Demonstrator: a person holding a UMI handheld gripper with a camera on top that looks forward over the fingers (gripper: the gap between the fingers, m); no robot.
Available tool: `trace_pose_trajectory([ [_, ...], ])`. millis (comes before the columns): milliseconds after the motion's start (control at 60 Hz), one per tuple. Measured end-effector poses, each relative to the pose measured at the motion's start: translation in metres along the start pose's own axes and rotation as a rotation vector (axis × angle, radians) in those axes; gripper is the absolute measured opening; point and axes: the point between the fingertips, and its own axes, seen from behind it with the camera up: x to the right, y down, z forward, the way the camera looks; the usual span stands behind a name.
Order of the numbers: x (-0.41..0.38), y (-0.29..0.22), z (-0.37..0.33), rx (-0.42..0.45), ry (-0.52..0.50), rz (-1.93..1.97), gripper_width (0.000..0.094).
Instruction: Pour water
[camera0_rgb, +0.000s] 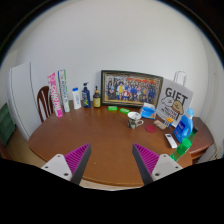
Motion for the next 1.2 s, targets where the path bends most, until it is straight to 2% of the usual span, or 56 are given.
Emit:
trace_pose_trajectory([
  [317,0.174,0.114,0.003,-0.015,0.108,0.004,0.0857],
  [417,0.227,0.136,0.007,-0.02,0.146,0.012,0.0858],
  [600,0.305,0.14,0.04,0.028,0.191,0.047,0.0862],
  [867,0.361,0.107,0.102,0.132,0.209,0.115,0.0857],
  [1017,0.368,0.1,0.128,0.15,0.199,0.114,0.0676],
  [1100,0.367,0.1,0.135,0.158,0.194,0.107,0.0515],
  [1200,0.366,0.098,0.135,0.173,0.199,0.109,0.0459],
])
